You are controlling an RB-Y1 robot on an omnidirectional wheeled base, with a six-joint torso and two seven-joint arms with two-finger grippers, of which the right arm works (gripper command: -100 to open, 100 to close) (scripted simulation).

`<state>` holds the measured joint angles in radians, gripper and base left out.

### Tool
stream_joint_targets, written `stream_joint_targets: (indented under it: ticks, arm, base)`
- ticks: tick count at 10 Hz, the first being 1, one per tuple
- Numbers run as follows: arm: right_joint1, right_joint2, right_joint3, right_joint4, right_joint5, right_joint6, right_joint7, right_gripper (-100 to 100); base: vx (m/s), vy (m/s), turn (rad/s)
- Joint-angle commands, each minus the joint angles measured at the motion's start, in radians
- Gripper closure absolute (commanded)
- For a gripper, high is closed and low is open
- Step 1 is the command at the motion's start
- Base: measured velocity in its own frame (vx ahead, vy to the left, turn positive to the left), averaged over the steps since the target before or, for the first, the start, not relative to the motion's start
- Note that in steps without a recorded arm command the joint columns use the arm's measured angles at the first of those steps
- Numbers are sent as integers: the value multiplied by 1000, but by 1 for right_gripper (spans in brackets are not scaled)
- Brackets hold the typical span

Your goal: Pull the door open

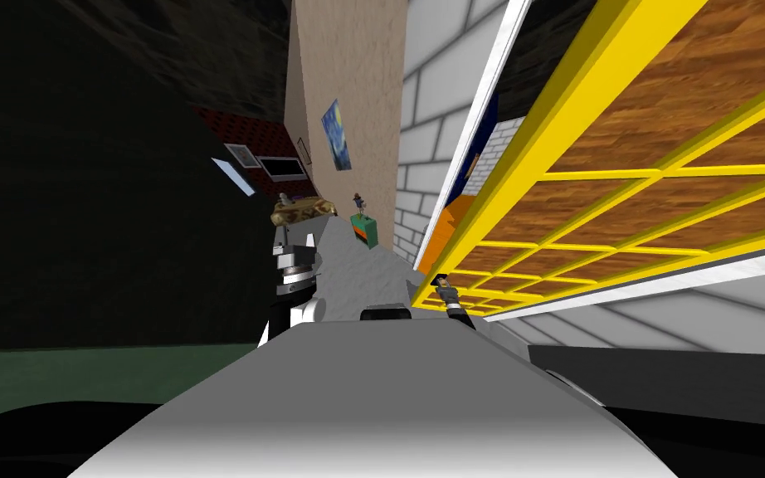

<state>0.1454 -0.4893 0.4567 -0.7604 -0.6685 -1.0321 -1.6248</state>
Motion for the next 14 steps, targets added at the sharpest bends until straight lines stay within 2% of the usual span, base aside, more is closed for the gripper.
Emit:
stream_joint_targets:
  ticks: [1, 5, 6, 7, 8, 14]
  arm:
    - [20, -18, 18, -14, 8, -18, -15, 100]
    - [43, -54, 59, -10, 29, -69, -60, 100]
    - [38, -47, 54, -7, 26, -59, -53, 100]
    - [48, -57, 71, 4, 33, -85, -69, 100]
    - [50, -59, 75, 6, 35, -92, -73, 100]
    - [77, -94, 125, 39, 54, -180, -121, 100]
  base:
    - [-204, -39, 109]
    - [-193, -36, 96]
    - [-86, -12, 19]
    - [-151, -33, 147]
    - [-189, -50, 135]
    - [-203, -54, 123]
